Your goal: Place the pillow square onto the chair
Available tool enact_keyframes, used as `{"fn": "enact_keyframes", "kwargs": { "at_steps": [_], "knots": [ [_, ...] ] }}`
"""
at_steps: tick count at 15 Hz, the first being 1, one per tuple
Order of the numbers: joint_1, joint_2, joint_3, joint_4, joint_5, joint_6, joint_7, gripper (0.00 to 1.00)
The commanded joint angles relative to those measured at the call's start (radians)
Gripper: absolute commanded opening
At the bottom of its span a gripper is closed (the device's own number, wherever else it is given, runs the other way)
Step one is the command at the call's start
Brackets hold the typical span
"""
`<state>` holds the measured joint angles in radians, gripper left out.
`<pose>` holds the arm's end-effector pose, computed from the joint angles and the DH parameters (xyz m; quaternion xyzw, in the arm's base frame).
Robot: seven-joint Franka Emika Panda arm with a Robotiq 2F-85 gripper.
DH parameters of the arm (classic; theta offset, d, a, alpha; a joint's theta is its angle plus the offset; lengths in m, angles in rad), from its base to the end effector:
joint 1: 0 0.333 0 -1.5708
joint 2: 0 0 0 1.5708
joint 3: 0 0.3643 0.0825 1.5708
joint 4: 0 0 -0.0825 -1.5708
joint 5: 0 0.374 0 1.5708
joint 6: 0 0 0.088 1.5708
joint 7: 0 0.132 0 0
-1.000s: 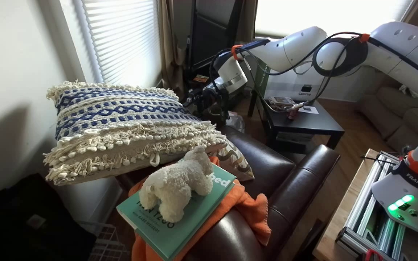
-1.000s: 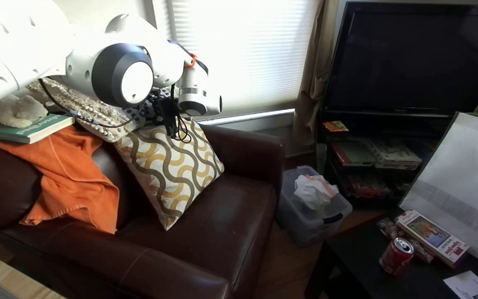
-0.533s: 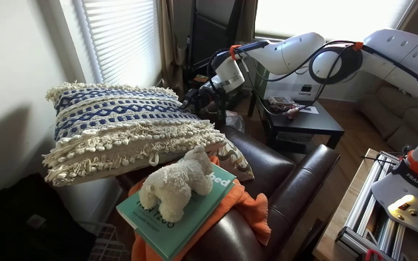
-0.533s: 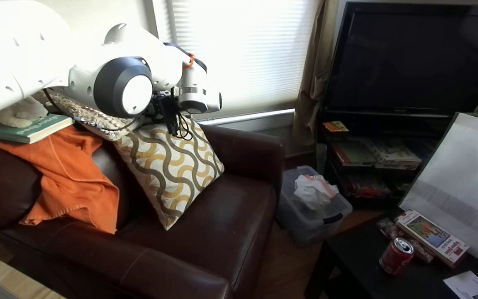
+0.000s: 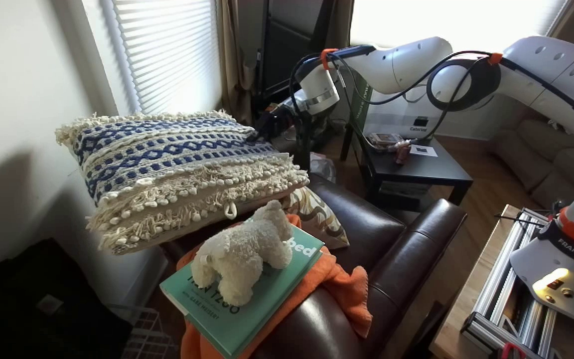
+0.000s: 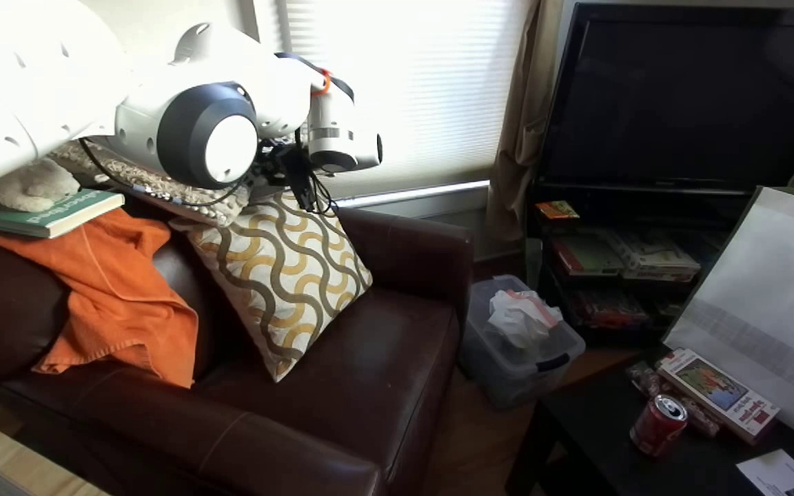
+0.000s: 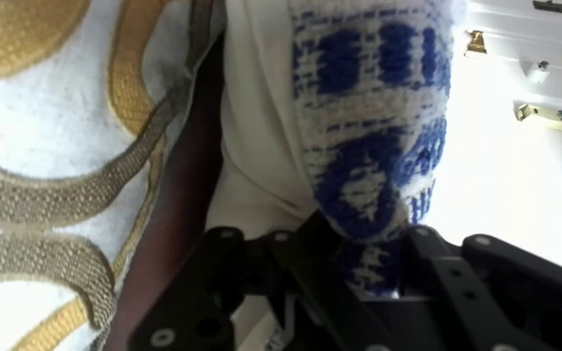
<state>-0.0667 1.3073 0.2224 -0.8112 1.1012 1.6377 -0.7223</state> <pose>0.7908 0.1466 0.1585 -0.7685 -0.1434 -0.0072 0.6236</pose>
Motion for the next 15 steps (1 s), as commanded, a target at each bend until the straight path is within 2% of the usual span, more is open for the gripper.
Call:
{"fn": "enact_keyframes", "kwargs": {
  "at_steps": [1,3,9,12,15],
  "knots": [
    [-0.027,-0.073,0.007,-0.069,0.017,0.038,-0.108,0.06],
    [-0.048,-0.118,0.006,-0.120,0.032,0.083,-0.169,0.02],
    [-0.195,-0.268,0.011,-0.375,0.196,0.273,-0.338,0.04],
    [-0.268,-0.343,-0.022,-0.499,0.273,0.272,-0.421,0.04],
    [-0.289,-0.441,-0.117,-0.623,0.219,0.214,-0.455,0.03]
  ]
}}
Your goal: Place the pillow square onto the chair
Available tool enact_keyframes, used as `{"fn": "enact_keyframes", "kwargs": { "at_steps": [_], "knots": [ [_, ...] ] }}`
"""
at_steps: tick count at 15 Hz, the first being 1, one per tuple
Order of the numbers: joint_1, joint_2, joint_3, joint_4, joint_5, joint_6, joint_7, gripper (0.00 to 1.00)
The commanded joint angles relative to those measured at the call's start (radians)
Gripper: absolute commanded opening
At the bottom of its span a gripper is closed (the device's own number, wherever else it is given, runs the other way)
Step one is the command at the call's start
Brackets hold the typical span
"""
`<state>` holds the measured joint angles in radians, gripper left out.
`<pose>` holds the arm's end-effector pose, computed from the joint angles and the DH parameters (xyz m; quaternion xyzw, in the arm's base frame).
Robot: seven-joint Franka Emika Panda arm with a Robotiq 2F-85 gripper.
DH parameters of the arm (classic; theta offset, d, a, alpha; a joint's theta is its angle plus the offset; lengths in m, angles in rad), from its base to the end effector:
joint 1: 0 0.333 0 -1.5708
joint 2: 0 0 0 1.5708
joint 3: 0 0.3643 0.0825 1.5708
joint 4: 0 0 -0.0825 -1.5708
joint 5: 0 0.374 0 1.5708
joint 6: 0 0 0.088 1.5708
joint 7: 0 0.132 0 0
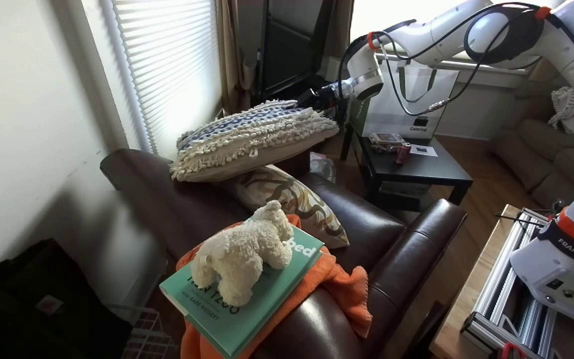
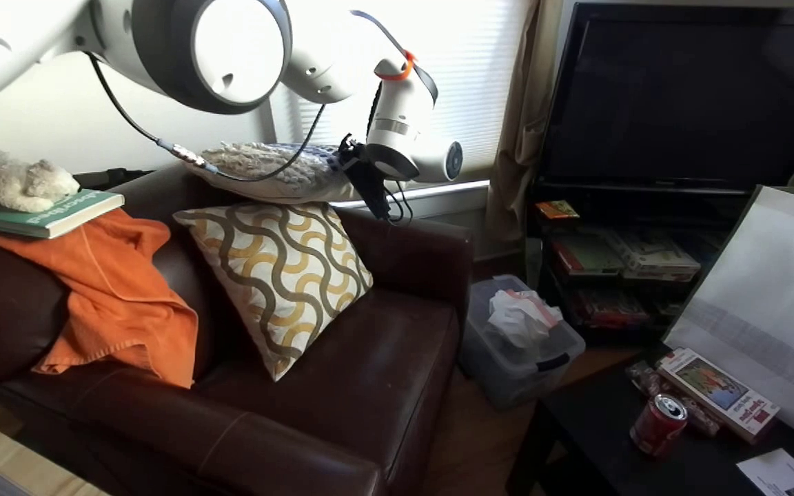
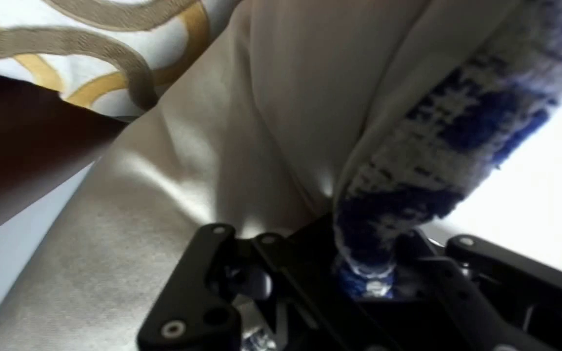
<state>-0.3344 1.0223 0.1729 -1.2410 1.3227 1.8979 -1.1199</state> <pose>0.7817 -0.0762 0.1993 -0.7871 -0.0521 -0.2475 0.5626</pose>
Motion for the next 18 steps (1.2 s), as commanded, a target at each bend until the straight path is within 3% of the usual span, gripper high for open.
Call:
{"fn": "enact_keyframes", "kwargs": {
  "at_steps": [1,5,6,8,9,18],
  "knots": [
    [-0.020,-0.189,-0.099,-0.235,-0.029,-0.067,-0.065,0.02],
    [-0.025,-0.333,-0.172,-0.408,-0.046,-0.102,-0.143,0.03],
    [0.009,-0.200,-0.176,-0.254,-0.041,-0.078,-0.079,0.11],
    [0.008,-0.259,-0.195,-0.323,-0.041,-0.082,-0.102,0.11],
    [0.008,-0.276,-0.199,-0.343,-0.041,-0.082,-0.105,0.03],
    [-0.021,-0.448,-0.335,-0.496,-0.048,0.099,-0.128,0.03]
  ]
}}
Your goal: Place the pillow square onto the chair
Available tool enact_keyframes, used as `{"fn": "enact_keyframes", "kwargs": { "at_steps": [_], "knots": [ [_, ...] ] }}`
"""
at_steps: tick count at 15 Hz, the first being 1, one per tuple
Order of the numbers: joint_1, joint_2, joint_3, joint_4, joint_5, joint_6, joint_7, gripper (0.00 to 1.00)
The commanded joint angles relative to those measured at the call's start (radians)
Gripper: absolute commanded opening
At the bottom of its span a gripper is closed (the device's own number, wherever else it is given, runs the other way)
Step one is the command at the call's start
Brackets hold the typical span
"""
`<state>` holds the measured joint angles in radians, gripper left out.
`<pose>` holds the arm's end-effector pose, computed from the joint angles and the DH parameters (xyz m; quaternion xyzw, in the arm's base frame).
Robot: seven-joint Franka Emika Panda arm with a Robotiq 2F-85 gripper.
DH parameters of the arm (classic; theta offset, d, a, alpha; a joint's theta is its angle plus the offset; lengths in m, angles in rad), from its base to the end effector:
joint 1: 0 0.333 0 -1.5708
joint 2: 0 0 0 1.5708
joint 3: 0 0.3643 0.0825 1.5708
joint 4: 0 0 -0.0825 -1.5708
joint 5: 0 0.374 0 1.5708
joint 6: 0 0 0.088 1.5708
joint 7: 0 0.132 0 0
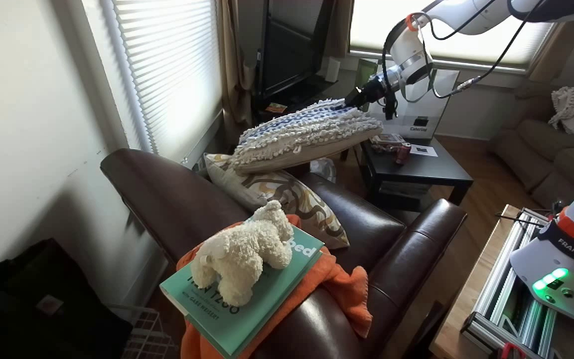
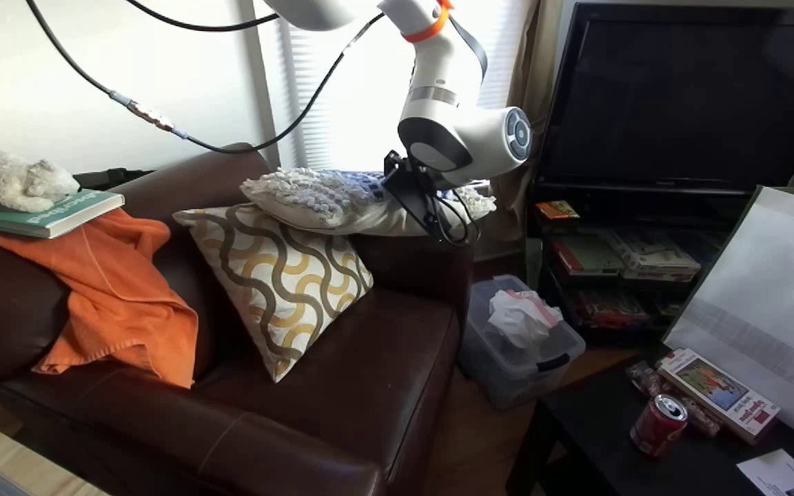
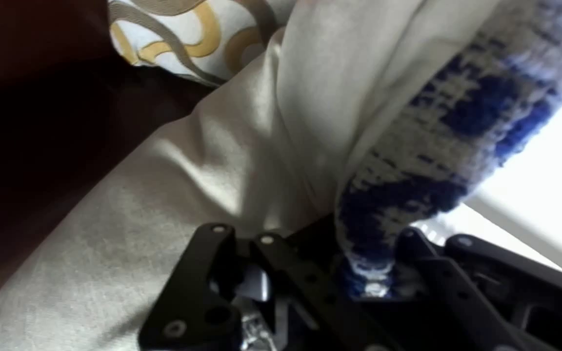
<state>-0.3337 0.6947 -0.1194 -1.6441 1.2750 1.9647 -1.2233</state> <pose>0.6699 -0.2182 0.2457 -0.8734 -0.0087 -0.2513 0.4170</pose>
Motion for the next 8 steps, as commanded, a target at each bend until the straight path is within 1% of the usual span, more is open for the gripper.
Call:
{"fn": "enact_keyframes", "kwargs": {
  "at_steps": [1,3,4,6,8],
  "knots": [
    [-0.013,-0.158,-0.068,-0.109,-0.040,0.041,-0.015,0.03],
    [0.009,-0.229,-0.109,-0.129,-0.135,0.059,0.013,0.03],
    [0.012,-0.254,-0.118,-0.127,-0.184,0.061,0.025,0.03],
    [0.030,-0.294,-0.121,-0.106,-0.302,0.059,0.083,0.03],
    [0.065,-0.321,-0.106,-0.086,-0.431,0.076,0.163,0.04]
  ]
}}
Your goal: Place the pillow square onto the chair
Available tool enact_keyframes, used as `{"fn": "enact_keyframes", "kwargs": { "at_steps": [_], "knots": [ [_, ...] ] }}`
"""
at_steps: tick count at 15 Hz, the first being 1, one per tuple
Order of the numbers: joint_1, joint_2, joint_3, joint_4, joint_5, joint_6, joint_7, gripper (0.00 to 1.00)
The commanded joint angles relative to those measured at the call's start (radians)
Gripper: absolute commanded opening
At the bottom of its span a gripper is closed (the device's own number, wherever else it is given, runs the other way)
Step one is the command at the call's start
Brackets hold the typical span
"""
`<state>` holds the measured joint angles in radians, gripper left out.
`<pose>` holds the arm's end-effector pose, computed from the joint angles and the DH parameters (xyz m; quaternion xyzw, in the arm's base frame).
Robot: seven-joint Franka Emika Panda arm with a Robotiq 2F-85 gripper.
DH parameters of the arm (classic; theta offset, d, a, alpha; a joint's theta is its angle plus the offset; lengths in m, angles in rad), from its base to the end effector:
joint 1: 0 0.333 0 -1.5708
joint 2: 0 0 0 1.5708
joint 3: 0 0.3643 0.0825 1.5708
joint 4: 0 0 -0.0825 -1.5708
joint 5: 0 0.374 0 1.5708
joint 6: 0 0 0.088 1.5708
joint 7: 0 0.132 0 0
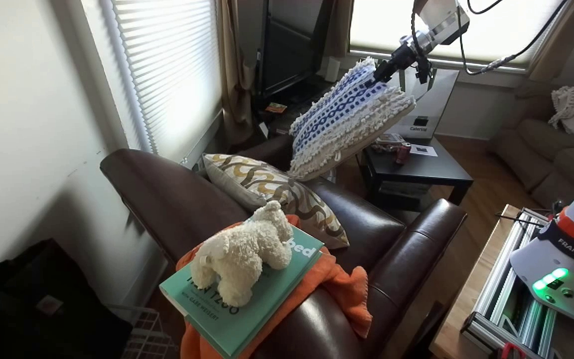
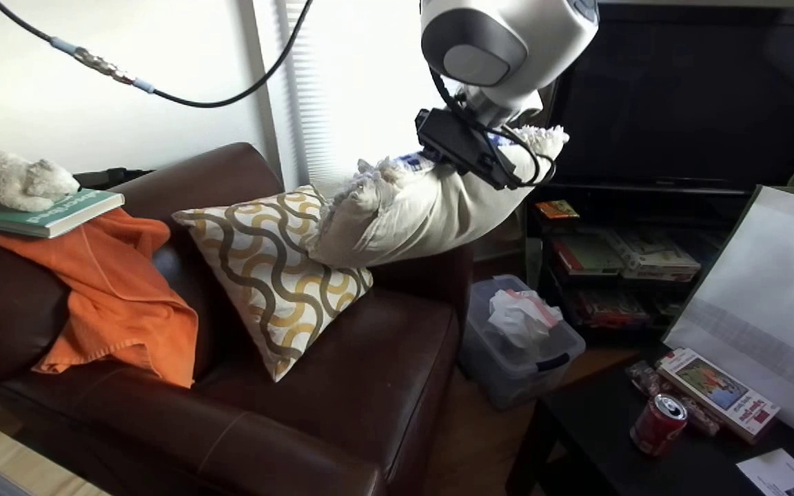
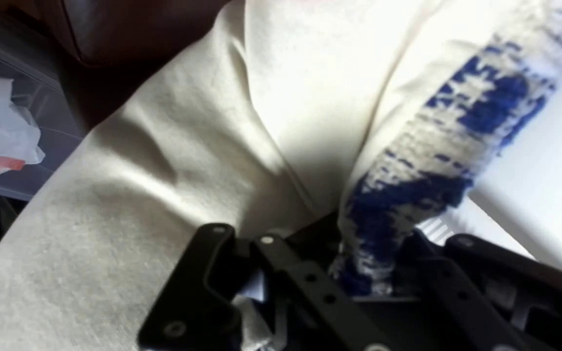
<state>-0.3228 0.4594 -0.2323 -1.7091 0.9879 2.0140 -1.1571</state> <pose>0.6208 -0.2818 0.3671 -0.9273 -0.0513 -0.2405 0.2822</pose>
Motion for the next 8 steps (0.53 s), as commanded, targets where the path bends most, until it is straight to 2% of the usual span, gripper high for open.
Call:
{"fn": "enact_keyframes", "kwargs": {
  "at_steps": [1,2,4,5,8],
  "knots": [
    [-0.012,-0.023,0.032,0.004,-0.072,0.009,0.038,0.03],
    [-0.004,-0.035,0.037,0.004,-0.092,0.011,0.058,0.10],
    [-0.005,-0.025,0.045,0.001,-0.092,0.011,0.057,0.10],
    [0.011,0.014,0.056,0.011,-0.103,0.024,0.066,0.03],
    [0.050,0.044,0.103,-0.021,-0.114,0.075,0.064,0.03]
  ]
}}
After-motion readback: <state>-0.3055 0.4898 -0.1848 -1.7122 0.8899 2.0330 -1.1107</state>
